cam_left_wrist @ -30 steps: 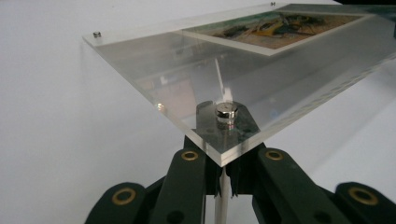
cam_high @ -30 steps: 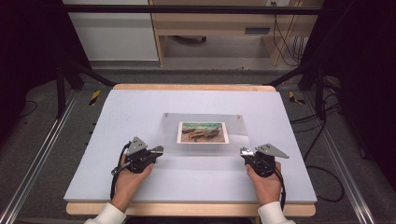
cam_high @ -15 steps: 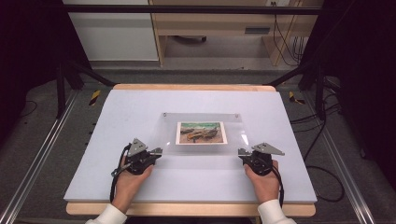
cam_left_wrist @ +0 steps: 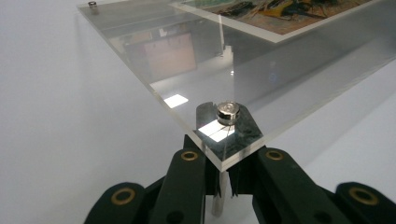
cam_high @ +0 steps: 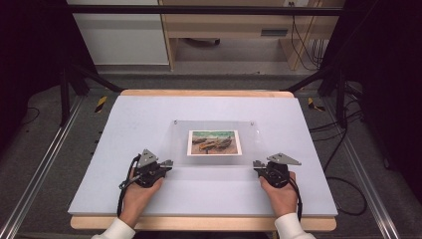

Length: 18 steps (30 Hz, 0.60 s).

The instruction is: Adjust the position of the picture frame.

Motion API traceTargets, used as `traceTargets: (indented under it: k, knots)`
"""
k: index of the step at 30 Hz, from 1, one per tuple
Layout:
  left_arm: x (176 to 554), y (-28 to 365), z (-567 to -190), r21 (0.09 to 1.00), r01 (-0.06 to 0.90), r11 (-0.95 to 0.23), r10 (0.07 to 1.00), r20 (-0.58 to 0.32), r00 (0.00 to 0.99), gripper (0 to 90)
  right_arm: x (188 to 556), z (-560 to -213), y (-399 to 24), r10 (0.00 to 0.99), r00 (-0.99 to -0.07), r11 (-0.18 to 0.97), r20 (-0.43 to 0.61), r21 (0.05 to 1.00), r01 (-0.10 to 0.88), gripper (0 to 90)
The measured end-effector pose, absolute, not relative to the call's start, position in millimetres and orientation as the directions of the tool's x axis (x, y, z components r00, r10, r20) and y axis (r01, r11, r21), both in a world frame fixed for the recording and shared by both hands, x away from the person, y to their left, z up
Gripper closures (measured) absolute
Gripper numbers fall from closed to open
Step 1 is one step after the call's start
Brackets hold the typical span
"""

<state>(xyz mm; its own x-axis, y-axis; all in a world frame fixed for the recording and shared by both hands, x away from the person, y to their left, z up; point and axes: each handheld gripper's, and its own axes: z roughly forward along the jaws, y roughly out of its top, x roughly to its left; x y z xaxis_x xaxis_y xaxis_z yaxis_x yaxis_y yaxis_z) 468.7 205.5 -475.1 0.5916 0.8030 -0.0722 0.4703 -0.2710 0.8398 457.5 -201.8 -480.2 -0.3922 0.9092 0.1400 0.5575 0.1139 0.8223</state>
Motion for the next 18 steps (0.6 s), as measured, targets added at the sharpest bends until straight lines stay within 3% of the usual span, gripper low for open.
traceTargets:
  k: [12, 15, 18]
  knots:
    - [468.9, 206.2, -475.6, 0.841, 0.464, -0.278, 0.798, -0.067, 0.598, 82.4, 456.1, -480.3, -202.1, 0.904, -0.399, 0.103, 0.155, 0.826, 0.554, 78.5]
    - [468.0, 208.9, -474.4, 0.838, 0.469, -0.281, 0.806, -0.059, 0.589, 75.0, 453.8, -478.4, -202.1, 0.902, -0.405, 0.109, 0.151, 0.827, 0.551, 69.3]
    - [468.3, 211.2, -473.0, 0.823, 0.483, -0.300, 0.800, -0.059, 0.596, 57.9, 447.5, -474.3, -202.0, 0.903, -0.414, 0.151, 0.117, 0.816, 0.558, 57.3]
